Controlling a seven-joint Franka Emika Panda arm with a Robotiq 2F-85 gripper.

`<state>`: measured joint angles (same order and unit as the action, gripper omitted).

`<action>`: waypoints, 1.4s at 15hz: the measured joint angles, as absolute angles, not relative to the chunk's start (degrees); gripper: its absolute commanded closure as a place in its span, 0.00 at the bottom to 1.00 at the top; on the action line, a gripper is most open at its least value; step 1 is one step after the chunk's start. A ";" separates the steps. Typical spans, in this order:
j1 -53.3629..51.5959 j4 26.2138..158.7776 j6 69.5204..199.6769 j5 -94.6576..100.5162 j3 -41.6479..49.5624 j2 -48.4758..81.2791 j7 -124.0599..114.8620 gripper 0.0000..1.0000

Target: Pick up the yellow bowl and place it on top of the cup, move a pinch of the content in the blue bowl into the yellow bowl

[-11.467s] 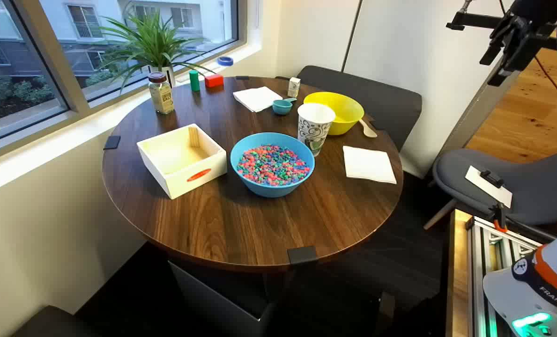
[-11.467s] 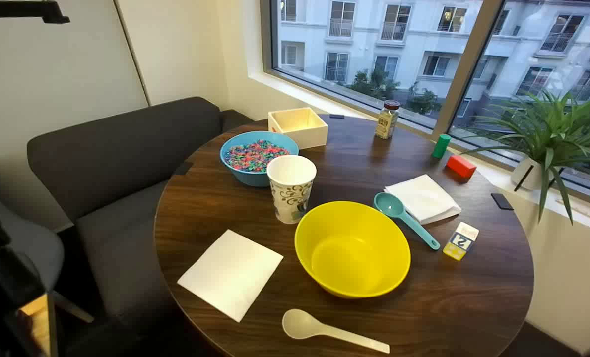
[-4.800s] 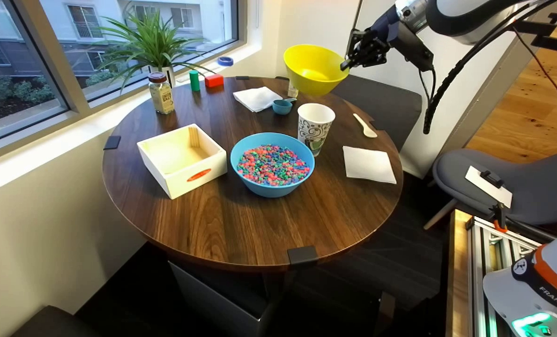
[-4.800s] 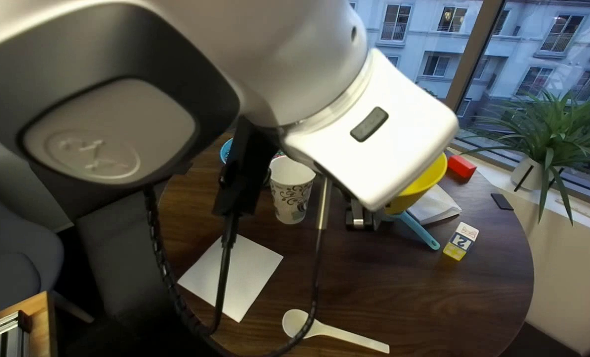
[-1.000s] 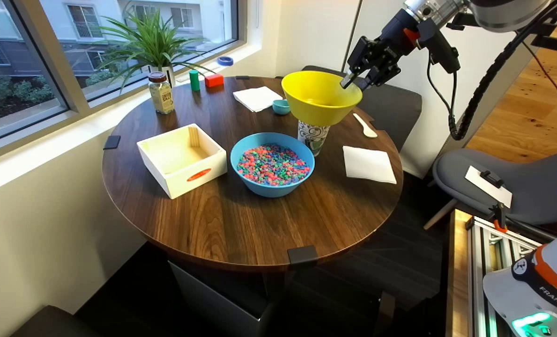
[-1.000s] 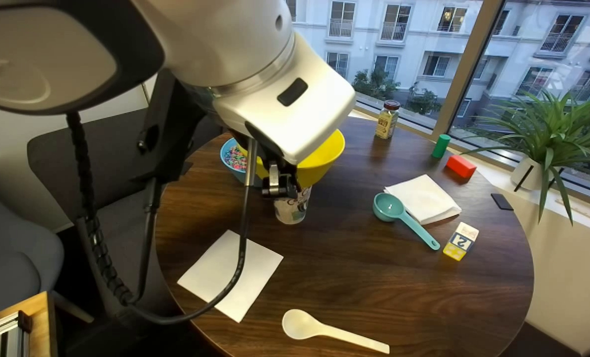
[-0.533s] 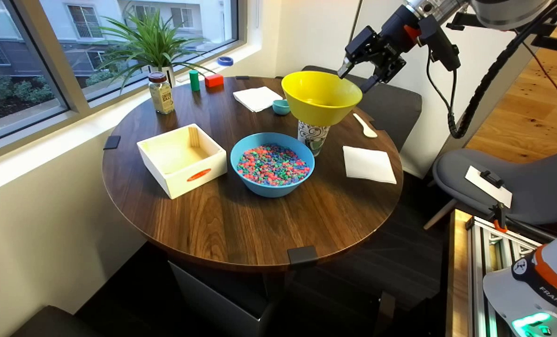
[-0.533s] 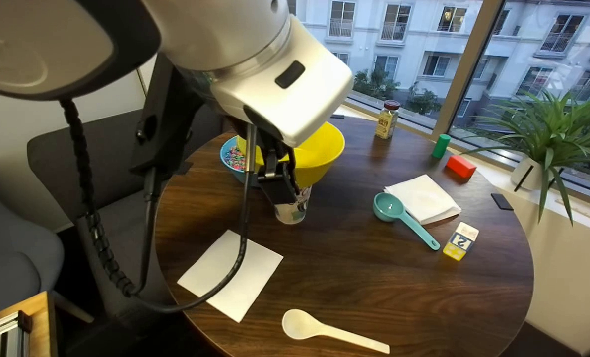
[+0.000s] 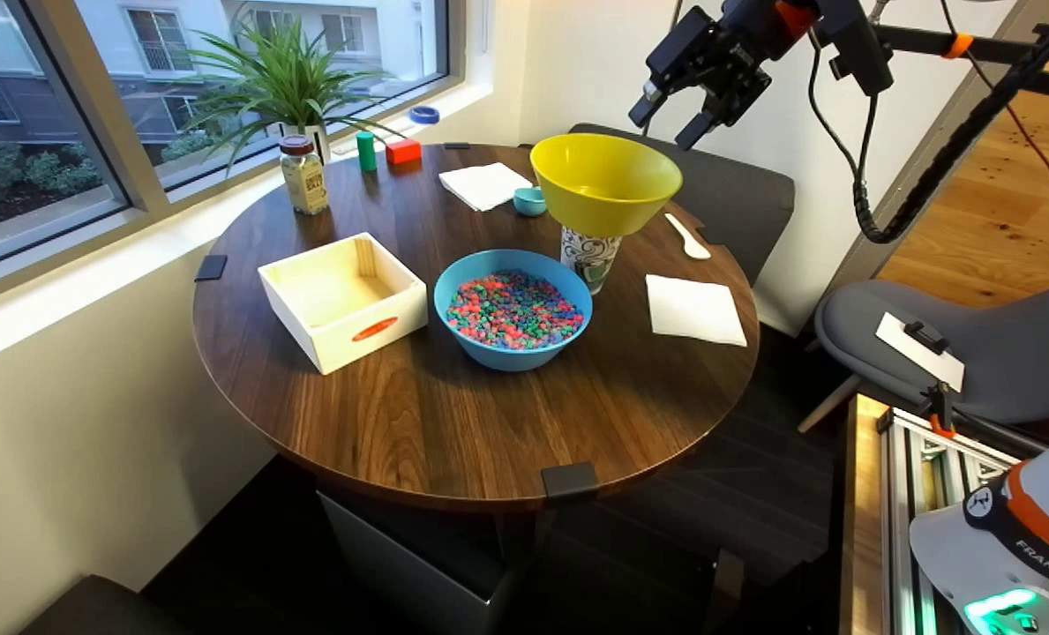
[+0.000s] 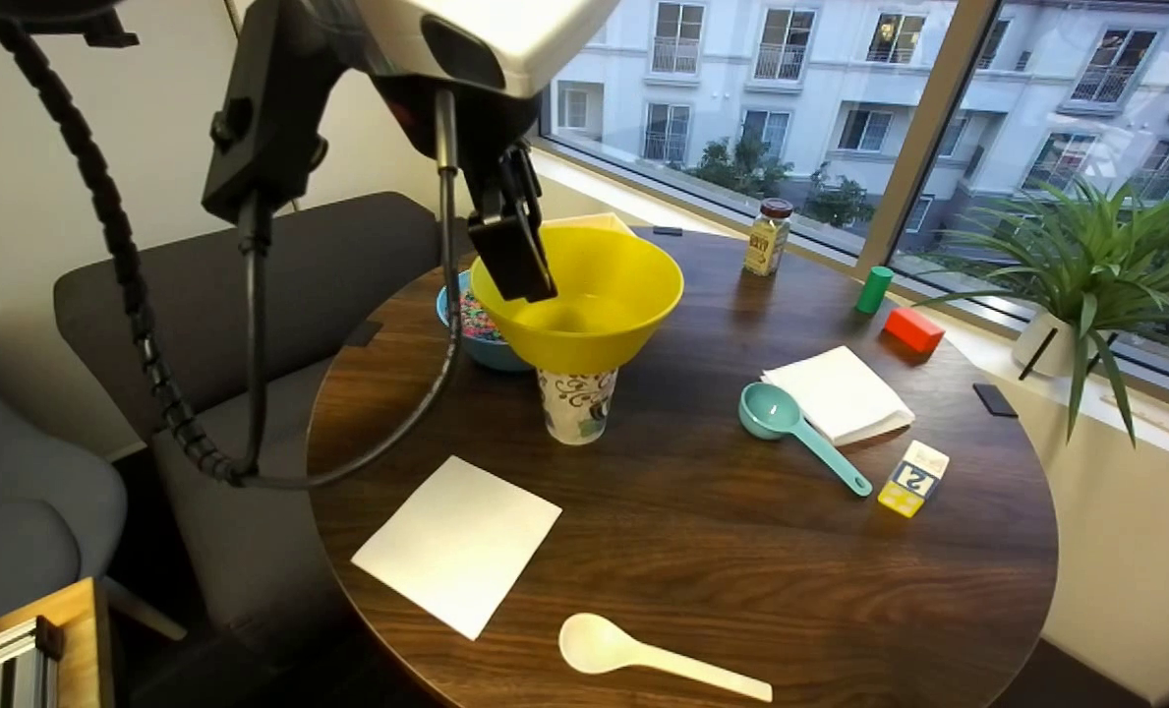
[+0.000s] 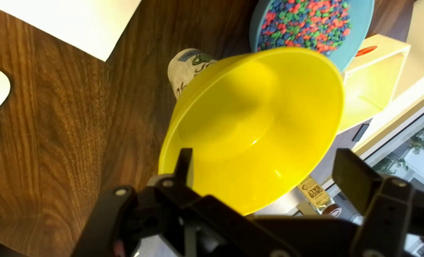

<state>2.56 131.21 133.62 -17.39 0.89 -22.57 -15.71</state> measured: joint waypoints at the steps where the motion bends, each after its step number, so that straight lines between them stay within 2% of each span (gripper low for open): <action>1: 2.34 130.83 133.18 -17.35 0.80 -22.61 -15.70 0.00; 10: 2.09 129.87 133.10 -17.29 0.57 -22.37 -15.39 0.00; 21: -2.55 113.59 122.26 -17.34 -4.86 -15.11 -18.85 0.00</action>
